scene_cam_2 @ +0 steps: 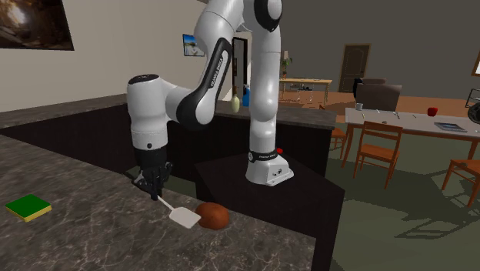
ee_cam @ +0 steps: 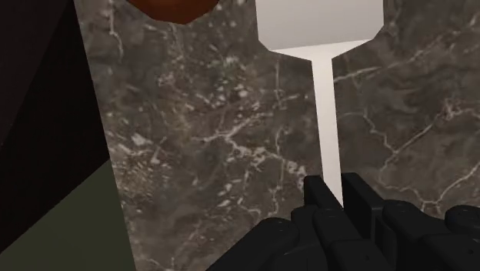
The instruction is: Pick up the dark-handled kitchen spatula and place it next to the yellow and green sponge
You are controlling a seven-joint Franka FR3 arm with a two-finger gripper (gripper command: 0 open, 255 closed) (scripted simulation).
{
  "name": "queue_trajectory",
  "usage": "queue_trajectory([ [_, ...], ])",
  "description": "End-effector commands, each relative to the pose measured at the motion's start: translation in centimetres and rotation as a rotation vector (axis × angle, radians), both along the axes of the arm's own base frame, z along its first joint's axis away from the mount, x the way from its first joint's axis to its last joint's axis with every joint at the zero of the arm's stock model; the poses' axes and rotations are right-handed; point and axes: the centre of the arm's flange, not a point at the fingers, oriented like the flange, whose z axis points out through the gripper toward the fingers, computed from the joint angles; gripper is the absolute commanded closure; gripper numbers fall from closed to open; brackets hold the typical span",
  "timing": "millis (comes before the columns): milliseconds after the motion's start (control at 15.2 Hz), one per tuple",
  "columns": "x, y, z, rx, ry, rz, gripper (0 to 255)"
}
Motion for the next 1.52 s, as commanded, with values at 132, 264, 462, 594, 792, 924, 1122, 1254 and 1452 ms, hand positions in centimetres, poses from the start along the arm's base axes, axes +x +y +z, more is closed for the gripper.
queue_trajectory([
  [132, 3.4, -4.0, -0.1, -0.002, 0.000, 0.004, 255],
  [264, 5.1, -6.0, -0.1, -0.002, 0.000, 0.004, 255],
  [462, 7.7, -9.0, -0.1, -0.002, 0.000, 0.004, 255],
  [594, 9.4, -11.1, -0.1, -0.002, 0.000, 0.004, 255],
  [792, 11.9, -14.1, -0.1, -0.002, 0.000, 0.004, 255],
  [924, 13.6, -16.1, -0.1, -0.002, 0.000, 0.004, 255],
  [1122, 16.2, -19.2, -0.1, -0.002, 0.000, 0.004, 255],
  [1254, 17.9, -21.2, -0.1, -0.002, 0.000, 0.004, 255],
  [1452, 20.4, -24.2, -0.1, -0.002, 0.000, 0.004, 255],
])
